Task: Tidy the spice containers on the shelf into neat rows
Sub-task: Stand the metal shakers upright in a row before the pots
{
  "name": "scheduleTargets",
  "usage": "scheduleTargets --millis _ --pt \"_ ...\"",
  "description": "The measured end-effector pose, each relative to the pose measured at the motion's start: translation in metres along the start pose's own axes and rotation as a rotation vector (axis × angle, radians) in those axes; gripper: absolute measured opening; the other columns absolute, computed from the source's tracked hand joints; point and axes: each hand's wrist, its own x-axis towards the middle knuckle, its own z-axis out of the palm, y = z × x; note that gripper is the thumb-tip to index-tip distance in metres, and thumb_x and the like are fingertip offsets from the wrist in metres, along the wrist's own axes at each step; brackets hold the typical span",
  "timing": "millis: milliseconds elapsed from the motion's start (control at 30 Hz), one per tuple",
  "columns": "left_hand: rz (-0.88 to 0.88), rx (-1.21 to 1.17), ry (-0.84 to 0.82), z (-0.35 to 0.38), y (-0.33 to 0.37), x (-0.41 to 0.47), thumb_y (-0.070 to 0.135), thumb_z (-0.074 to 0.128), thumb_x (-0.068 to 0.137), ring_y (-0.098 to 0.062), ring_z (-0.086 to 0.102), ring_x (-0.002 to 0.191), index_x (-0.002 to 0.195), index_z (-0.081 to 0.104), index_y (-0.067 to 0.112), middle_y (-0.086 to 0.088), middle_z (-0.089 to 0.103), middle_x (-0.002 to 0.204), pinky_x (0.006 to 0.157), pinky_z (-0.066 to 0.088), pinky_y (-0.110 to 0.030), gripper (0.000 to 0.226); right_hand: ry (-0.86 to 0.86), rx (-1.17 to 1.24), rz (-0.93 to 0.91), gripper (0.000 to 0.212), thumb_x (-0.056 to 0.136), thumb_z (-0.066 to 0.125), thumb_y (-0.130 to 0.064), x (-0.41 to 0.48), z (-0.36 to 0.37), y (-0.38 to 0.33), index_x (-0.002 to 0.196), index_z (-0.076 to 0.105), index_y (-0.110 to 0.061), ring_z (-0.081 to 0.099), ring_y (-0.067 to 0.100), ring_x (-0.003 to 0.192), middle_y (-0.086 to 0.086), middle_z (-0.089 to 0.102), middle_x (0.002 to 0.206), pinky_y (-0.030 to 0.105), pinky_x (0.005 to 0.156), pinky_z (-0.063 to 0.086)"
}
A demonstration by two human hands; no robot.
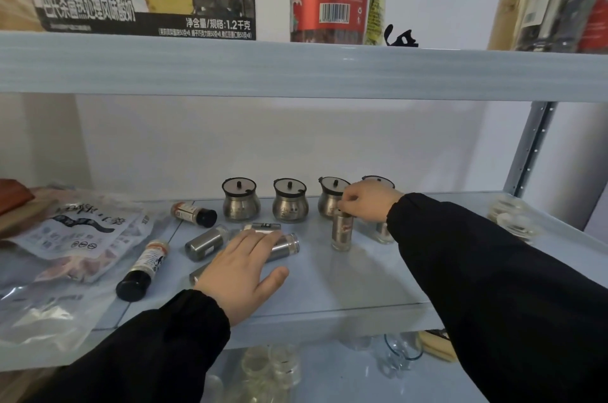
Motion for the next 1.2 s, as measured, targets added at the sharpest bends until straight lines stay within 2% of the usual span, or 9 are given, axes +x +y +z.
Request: scheduleTargets --millis 100,300,400,500,600,767,933,1200 --pt "-0.004 0.002 0.022 -0.003 0.002 0.001 0.065 0.026 0.09 -0.018 0.03 0.136 0.146 0.029 0.028 0.004 0.044 0.141 0.109 0.026 -0.032 0.068 -0.041 -0.027 -0.003 0.02 0.088 0.061 -0.035 0.0 -0.008 0.0 0.094 0.07 -0.018 0.061 0.018 0.086 0.0 0.068 0.094 0.025 0.064 0.044" --pt "-0.014 0.0 0.022 -0.004 -0.001 0.002 0.065 0.027 0.091 -0.017 0.03 0.135 0.146 0.029 0.028 0.004 0.045 0.14 0.11 0.03 -0.035 0.066 -0.107 -0.012 0.007 0.026 0.077 0.072 -0.052 0.009 -0.013 0.001 0.079 0.069 -0.026 0.064 0.012 0.064 -0.003 0.071 0.079 0.03 0.067 0.052" --pt "-0.015 0.013 0.022 -0.004 -0.004 0.002 0.065 0.026 0.091 -0.017 0.033 0.133 0.145 0.03 0.028 0.004 0.046 0.138 0.109 0.031 -0.035 0.066 -0.123 -0.045 -0.001 0.026 0.077 0.073 -0.052 0.01 -0.015 -0.001 0.079 0.07 -0.026 0.065 0.014 0.07 -0.005 0.069 0.078 0.033 0.069 0.053" --pt "-0.02 0.019 0.02 -0.003 -0.006 0.003 0.065 0.026 0.091 -0.017 0.034 0.133 0.145 0.031 0.027 0.004 0.046 0.138 0.11 0.031 -0.035 0.066 -0.123 -0.087 -0.005 0.022 0.078 0.073 -0.046 0.013 -0.017 0.0 0.084 0.072 -0.025 0.065 0.017 0.084 -0.004 0.069 0.087 0.035 0.074 0.053" --pt "-0.026 0.017 0.028 -0.003 -0.005 0.005 0.064 0.027 0.09 -0.018 0.034 0.132 0.145 0.034 0.026 0.003 0.047 0.137 0.109 0.031 -0.036 0.066 -0.156 -0.097 -0.009 0.016 0.079 0.073 -0.036 0.013 -0.023 0.004 0.092 0.073 -0.027 0.065 0.015 0.093 -0.007 0.069 0.096 0.031 0.078 0.053" --pt "-0.025 0.024 0.022 -0.001 -0.003 0.004 0.065 0.026 0.09 -0.018 0.032 0.134 0.145 0.032 0.027 0.003 0.046 0.138 0.11 0.031 -0.036 0.067 -0.196 -0.046 -0.014 0.022 0.08 0.075 -0.026 0.007 -0.032 0.011 0.102 0.074 -0.028 0.062 0.006 0.093 -0.015 0.069 0.1 0.02 0.075 0.047" --pt "-0.026 0.025 0.012 -0.001 0.001 0.004 0.065 0.024 0.089 -0.02 0.032 0.134 0.146 0.031 0.026 0.002 0.046 0.139 0.109 0.03 -0.035 0.069 -0.2 -0.035 -0.009 0.024 0.079 0.076 -0.024 0.007 -0.032 0.015 0.103 0.075 -0.028 0.064 0.006 0.095 -0.015 0.071 0.101 0.024 0.084 0.05" --pt "-0.02 0.028 0.012 -0.001 0.003 0.004 0.065 0.024 0.089 -0.02 0.033 0.133 0.145 0.033 0.025 0.002 0.047 0.138 0.109 0.029 -0.034 0.069 -0.163 -0.064 -0.013 0.019 0.079 0.076 -0.027 0.008 -0.028 0.024 0.098 0.075 -0.031 0.063 0.007 0.093 -0.015 0.07 0.099 0.023 0.082 0.048"
